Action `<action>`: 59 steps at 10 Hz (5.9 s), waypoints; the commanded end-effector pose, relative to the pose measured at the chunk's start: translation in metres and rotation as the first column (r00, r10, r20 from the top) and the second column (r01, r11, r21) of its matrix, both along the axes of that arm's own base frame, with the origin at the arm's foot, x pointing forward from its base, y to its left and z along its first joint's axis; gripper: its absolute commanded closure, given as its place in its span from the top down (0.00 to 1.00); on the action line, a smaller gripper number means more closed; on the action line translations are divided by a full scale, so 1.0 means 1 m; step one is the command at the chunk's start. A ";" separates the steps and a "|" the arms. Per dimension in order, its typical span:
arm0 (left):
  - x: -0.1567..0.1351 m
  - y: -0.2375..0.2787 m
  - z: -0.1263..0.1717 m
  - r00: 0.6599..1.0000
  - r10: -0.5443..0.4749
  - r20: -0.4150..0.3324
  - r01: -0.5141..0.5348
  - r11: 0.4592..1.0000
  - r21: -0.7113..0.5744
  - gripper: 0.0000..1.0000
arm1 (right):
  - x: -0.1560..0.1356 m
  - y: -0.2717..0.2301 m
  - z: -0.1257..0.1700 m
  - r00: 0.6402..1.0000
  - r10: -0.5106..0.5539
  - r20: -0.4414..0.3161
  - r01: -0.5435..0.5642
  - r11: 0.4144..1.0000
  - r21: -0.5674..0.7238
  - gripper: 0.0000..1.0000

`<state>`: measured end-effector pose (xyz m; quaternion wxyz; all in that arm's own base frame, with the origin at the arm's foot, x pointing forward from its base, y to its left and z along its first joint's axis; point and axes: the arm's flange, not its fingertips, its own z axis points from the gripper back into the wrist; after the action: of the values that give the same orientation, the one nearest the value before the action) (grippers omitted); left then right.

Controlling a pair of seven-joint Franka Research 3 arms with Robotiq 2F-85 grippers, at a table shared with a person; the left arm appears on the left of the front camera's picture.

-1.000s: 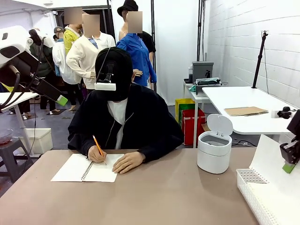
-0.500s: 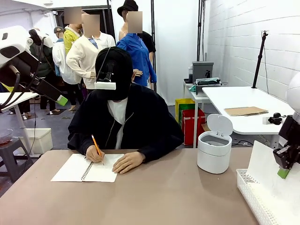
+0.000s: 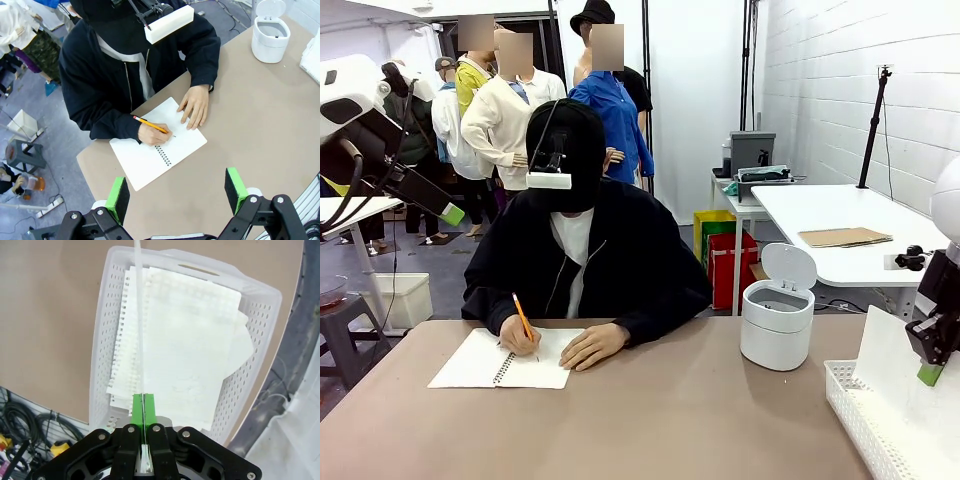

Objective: Sort the paper based on its condition.
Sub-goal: If a person hands you a paper, place it in the Organizing basket , and if it's crumpled, put it in the Trash can.

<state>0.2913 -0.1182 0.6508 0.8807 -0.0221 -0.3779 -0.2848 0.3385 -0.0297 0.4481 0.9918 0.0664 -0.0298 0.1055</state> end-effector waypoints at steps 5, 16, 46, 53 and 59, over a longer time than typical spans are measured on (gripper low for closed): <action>0.000 0.000 0.000 1.000 0.001 0.000 -0.001 1.000 -0.002 1.00 | 0.001 0.002 -0.005 1.000 -0.014 -0.019 0.014 1.000 -0.003 0.00; 0.000 0.000 0.000 1.000 0.001 0.000 -0.001 1.000 -0.002 1.00 | -0.004 0.016 -0.052 0.994 -0.034 -0.101 0.033 0.999 -0.015 0.15; 0.000 0.000 0.000 1.000 0.001 0.000 -0.001 1.000 -0.002 1.00 | 0.011 0.139 0.132 0.744 0.534 0.402 -0.643 0.735 0.216 1.00; 0.000 0.000 0.000 1.000 0.001 0.000 -0.001 1.000 -0.002 1.00 | 0.017 0.227 0.168 0.616 0.386 0.687 -0.634 0.760 0.141 1.00; 0.000 0.000 0.000 1.000 0.001 0.000 -0.001 1.000 -0.002 1.00 | 0.019 0.260 0.189 0.577 0.536 0.617 -0.675 0.738 -0.009 1.00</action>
<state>0.2913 -0.1183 0.6507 0.8806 -0.0221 -0.3778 -0.2850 0.3543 0.2247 0.6255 0.8159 0.1552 -0.3329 0.4465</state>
